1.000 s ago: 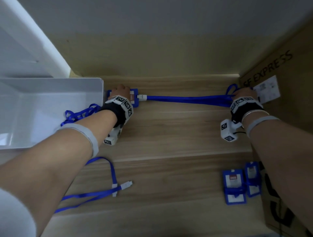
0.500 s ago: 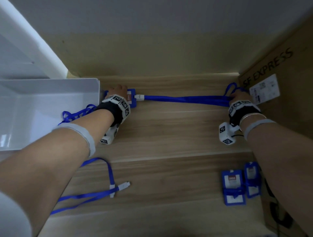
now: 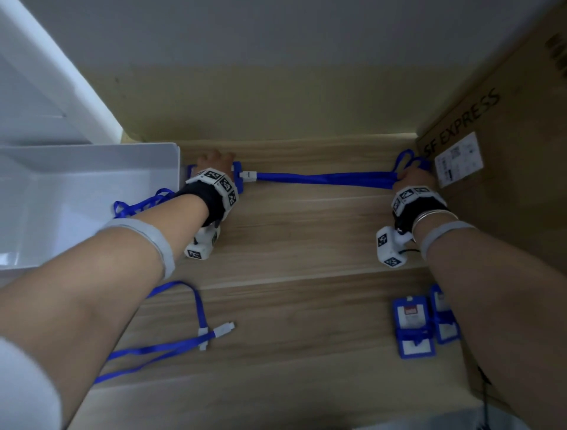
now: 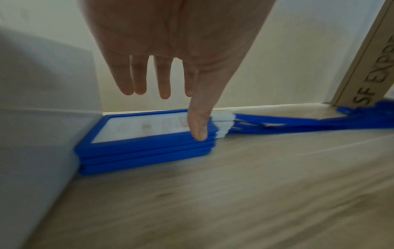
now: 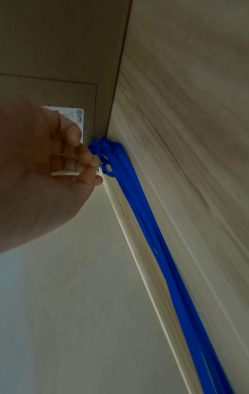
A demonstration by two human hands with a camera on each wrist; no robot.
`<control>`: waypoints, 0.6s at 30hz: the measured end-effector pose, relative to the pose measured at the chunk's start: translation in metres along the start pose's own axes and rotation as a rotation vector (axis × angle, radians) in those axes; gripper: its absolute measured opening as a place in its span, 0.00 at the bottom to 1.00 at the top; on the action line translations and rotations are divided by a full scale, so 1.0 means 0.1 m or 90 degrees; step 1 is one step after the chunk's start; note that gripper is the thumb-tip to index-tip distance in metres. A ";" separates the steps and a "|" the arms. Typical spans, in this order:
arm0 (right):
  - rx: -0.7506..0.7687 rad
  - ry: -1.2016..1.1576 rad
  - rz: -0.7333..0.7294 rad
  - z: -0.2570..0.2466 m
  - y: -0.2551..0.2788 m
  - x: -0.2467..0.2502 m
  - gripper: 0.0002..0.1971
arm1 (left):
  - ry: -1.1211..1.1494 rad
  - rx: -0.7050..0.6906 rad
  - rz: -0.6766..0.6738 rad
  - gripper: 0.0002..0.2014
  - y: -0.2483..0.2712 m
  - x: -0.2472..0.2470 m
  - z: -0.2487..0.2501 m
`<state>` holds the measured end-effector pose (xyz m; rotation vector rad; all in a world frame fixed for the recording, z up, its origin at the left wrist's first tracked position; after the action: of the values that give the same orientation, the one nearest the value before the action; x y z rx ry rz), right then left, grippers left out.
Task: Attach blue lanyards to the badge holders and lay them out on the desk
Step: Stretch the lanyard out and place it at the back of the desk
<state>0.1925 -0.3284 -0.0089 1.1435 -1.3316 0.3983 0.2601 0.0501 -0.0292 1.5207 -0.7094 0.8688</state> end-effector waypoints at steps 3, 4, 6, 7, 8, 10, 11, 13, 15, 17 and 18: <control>0.025 0.018 0.016 -0.06 0.20 -0.04 0.15 | -0.012 -0.015 0.016 0.30 0.16 0.02 0.08; 0.031 0.027 0.026 -0.06 0.24 -0.05 0.15 | -0.026 -0.022 0.011 0.28 0.21 0.02 0.12; 0.027 0.008 0.042 -0.04 0.37 -0.04 0.16 | -0.067 -0.047 -0.015 0.24 0.34 -0.01 0.20; 0.048 -0.007 0.041 -0.09 0.44 -0.04 0.17 | -0.087 -0.056 -0.024 0.23 0.42 -0.03 0.23; 0.056 0.004 0.036 -0.09 0.54 -0.05 0.18 | -0.093 -0.057 -0.035 0.22 0.51 -0.06 0.25; 0.045 0.097 -0.031 -0.08 0.80 -0.10 0.19 | -0.108 -0.075 -0.044 0.21 0.67 -0.15 0.29; 0.024 0.139 -0.066 -0.04 0.94 -0.13 0.19 | -0.108 -0.084 -0.050 0.20 0.75 -0.21 0.31; -0.018 0.215 -0.146 0.02 1.25 -0.22 0.13 | -0.091 -0.115 -0.073 0.20 0.88 -0.37 0.34; -0.008 0.267 -0.189 0.13 1.40 -0.32 0.08 | -0.074 -0.132 -0.092 0.20 1.02 -0.49 0.36; -0.004 0.308 -0.222 0.20 1.58 -0.40 0.12 | -0.080 -0.148 -0.097 0.21 1.15 -0.60 0.37; 0.004 0.305 -0.231 0.23 1.66 -0.44 0.10 | -0.082 -0.154 -0.098 0.21 1.20 -0.65 0.38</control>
<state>0.0362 -0.2574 0.0176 1.1749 -0.6908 0.3783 0.1303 -0.0059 -0.0213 1.4010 -0.7514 0.5517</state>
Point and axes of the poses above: each hand's wrist, its own y-axis away from the middle knuckle, its own x-axis out of the back of the hand, z = x × y, the point moved 8 cm from there along -y, towards the middle knuckle, and after that the axes turned 10 degrees about x, right-handed, at the moved point
